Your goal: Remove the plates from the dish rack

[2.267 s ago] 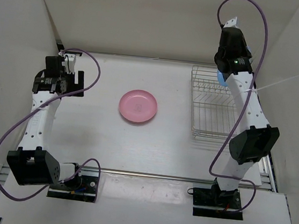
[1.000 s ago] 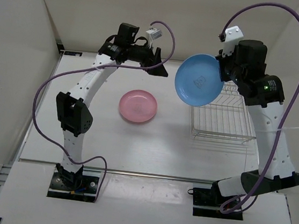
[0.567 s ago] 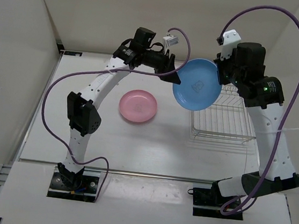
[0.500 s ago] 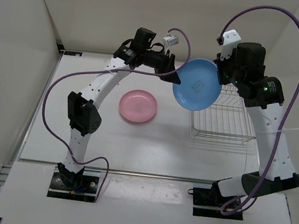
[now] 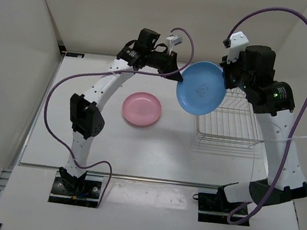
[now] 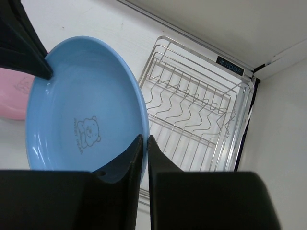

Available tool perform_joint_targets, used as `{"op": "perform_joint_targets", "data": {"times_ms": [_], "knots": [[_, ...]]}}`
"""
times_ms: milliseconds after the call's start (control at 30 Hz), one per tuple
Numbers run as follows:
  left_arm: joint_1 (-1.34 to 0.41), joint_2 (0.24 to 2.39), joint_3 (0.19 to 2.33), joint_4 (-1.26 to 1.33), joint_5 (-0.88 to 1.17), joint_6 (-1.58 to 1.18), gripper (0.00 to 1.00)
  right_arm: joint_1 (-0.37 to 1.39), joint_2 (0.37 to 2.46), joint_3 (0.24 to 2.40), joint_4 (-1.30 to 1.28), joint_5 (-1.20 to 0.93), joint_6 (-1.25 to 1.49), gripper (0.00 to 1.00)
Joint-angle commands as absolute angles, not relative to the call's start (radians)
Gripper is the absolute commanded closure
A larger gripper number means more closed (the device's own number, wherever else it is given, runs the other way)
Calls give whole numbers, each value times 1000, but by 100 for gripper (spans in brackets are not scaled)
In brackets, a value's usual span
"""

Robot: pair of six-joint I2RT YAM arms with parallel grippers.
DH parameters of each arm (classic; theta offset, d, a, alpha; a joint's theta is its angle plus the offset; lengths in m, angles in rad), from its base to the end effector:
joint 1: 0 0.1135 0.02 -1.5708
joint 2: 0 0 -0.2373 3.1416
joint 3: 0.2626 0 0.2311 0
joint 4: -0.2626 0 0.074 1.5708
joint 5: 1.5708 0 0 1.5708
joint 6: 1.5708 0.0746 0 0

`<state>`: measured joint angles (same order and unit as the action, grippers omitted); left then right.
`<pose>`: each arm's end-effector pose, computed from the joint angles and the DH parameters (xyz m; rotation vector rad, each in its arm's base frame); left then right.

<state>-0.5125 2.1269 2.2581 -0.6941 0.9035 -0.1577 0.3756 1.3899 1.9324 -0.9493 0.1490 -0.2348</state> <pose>0.3724 -0.2768 0.3396 0.9270 1.9749 -1.3479 0.2582 0.0899 0.4551 -0.4999 1.9089 -0.0555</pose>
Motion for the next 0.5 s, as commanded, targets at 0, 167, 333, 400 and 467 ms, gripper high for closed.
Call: {"op": "perform_joint_targets", "data": {"times_ms": [0,167,333,400,467], "knots": [[-522,2123,2267,-670,869,-190,89,371,1356,1916,-899,167,-227,87],[-480,2008,2079,-606,735,-253,89,362,1322,1865,-857,212,-227,24],[-379,1808,1855,-572,577,-236,89,318,1304,1816,-810,325,-196,4],[-325,1769,1775,-609,485,-194,89,304,1289,1786,-801,336,-196,4],[-272,1782,1785,-681,412,-114,89,293,1264,1766,-792,336,-196,4]]}}
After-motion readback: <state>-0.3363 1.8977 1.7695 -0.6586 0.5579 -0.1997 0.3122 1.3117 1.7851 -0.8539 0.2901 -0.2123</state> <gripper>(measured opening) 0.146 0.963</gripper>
